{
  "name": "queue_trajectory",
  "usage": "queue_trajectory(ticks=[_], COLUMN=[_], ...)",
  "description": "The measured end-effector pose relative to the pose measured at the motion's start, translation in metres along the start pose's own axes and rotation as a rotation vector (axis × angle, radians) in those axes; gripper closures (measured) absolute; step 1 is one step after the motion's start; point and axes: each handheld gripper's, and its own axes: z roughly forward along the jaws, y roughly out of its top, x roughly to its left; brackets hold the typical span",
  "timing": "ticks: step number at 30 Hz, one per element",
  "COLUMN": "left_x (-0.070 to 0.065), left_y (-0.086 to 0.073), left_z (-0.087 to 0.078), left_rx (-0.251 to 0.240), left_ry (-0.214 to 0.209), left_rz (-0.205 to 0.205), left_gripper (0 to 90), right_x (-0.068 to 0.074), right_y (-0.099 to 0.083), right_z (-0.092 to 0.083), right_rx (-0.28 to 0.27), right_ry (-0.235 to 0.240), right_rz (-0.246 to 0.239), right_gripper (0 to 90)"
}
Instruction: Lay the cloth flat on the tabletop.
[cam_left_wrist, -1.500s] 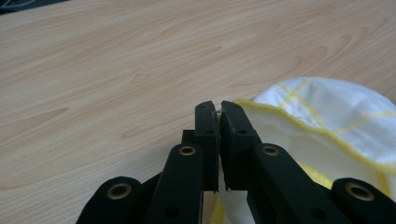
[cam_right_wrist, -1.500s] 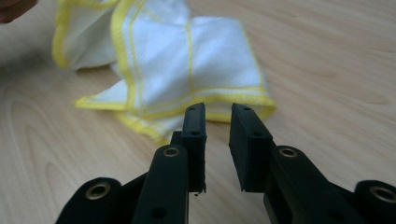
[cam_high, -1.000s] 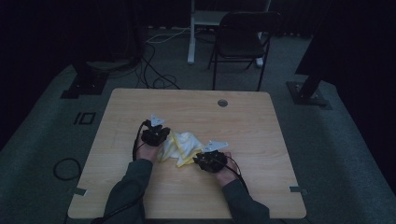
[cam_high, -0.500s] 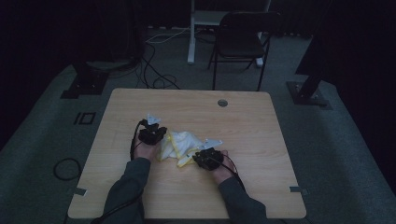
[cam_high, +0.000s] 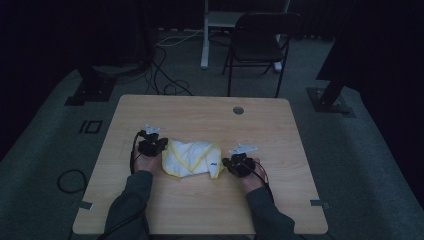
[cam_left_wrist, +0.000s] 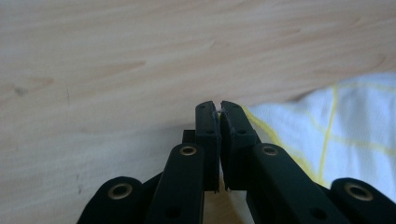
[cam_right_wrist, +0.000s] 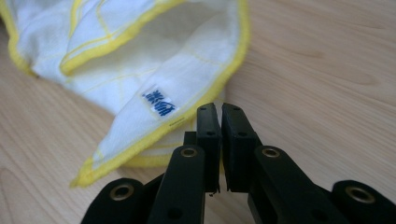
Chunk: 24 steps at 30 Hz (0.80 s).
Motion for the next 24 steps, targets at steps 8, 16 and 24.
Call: queue_trajectory(ticks=[8, 16, 24], left_x=[0.003, 0.010, -0.022], left_y=[-0.013, -0.010, -0.010], left_z=[0.002, -0.028, -0.038], left_rx=[0.012, -0.054, -0.087], left_ry=[0.017, 0.030, -0.028], left_rz=[-0.024, -0.031, 0.048], left_gripper=[85.7, 76.3, 72.8], right_x=[-0.010, -0.001, 0.017], right_y=[0.002, 0.002, -0.008], right_z=[-0.006, -0.020, -0.023], right_rx=[-0.002, -0.042, -0.018], right_ry=[-0.019, -0.013, 0.019], right_rz=[0.018, -0.007, -0.032], right_gripper=[85.7, 70.9, 61.6])
